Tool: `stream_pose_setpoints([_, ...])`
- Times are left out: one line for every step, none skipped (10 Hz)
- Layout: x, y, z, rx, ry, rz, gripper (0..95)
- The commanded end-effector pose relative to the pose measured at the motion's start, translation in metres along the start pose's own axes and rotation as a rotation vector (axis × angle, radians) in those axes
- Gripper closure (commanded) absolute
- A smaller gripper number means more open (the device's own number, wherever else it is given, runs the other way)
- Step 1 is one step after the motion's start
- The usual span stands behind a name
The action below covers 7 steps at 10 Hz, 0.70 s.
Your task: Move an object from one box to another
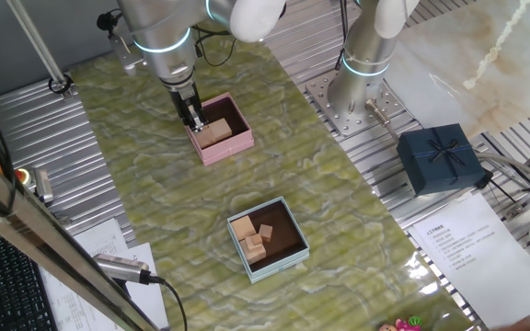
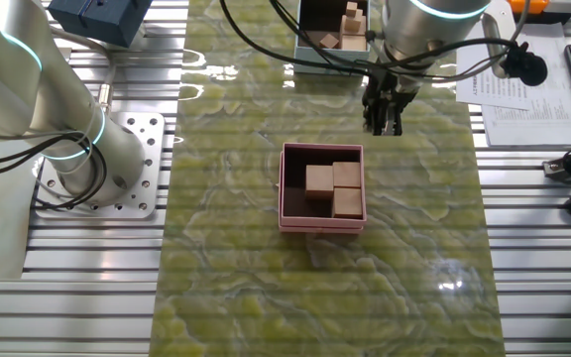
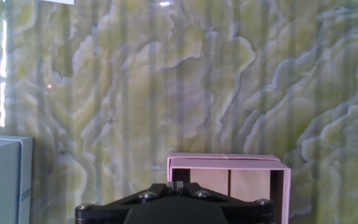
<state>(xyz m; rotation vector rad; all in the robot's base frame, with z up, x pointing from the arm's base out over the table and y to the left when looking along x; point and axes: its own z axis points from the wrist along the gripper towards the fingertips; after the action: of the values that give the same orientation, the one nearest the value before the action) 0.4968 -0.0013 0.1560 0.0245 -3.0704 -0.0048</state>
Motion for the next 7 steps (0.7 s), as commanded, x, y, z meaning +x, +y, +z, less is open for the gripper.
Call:
stream_pose_setpoints([0.000,0.000,0.002,0.002,-0.001,0.000,95.0])
stream_pose_setpoints([0.002,-0.002,0.006,0.003,0.001,0.002,95.0])
stream_pose_setpoints([0.004,-0.006,0.011,-0.002,0.000,-0.002,95.0])
stream_pose_setpoints([0.009,-0.014,0.015,-0.002,-0.001,-0.021,95.0])
stream_pose_setpoints([0.012,-0.017,0.015,-0.001,0.000,-0.026,95.0])
stream_pose_setpoints([0.016,-0.023,0.015,-0.002,0.009,-0.038,76.0])
stream_pose_setpoints([0.019,-0.028,0.018,-0.002,0.010,-0.043,76.0])
